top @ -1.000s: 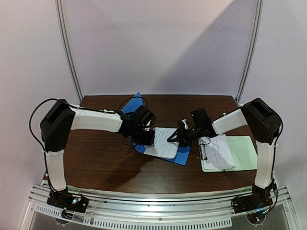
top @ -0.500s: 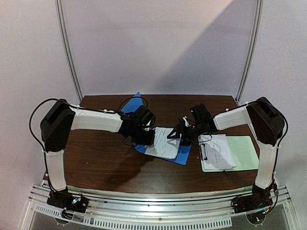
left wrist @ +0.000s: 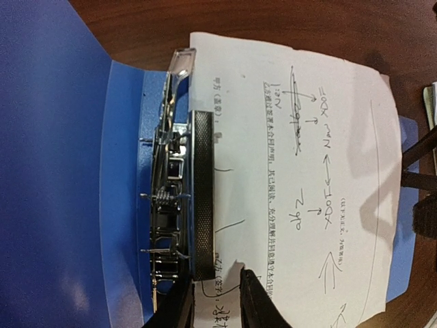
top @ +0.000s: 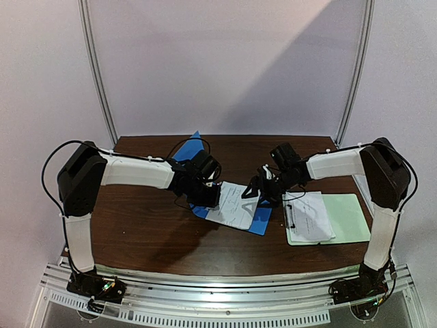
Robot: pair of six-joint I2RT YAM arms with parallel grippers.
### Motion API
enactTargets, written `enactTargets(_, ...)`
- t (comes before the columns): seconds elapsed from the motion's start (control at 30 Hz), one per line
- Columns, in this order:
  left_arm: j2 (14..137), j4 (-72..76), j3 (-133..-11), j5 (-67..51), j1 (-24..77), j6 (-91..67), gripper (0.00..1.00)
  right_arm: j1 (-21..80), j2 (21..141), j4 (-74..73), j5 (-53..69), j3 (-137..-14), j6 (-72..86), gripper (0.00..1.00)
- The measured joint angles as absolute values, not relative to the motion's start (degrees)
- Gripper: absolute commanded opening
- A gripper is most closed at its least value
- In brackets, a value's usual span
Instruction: Put the files into the folder
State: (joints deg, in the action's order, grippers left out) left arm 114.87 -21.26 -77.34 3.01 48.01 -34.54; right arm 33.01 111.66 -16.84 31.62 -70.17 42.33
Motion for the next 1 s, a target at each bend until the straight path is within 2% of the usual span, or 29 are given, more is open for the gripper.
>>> enactTargets(0.37, 114.87, -21.28, -77.41, 3.25, 48.07, -34.57, 0.25, 33.01, 110.69, -26.44, 26.57, -73.19, 37.98, 0.77)
enactTargets(0.57, 113.75, -21.26, -77.38, 3.38, 48.21, -34.52, 0.37, 33.01, 110.69, -29.80, 25.04, -77.82, 34.68, 0.75)
enactTargets(0.77, 109.25, -19.90, -77.34, 3.46, 48.27, -34.63, 0.45, 33.01, 110.61, -27.57, 26.55, -80.14, 33.04, 0.72)
enactTargets(1.0, 107.46, -19.14, -77.32, 3.46, 48.29, -34.63, 0.45, 33.01, 110.87, -18.76, 32.18, -80.29, 33.91, 0.69)
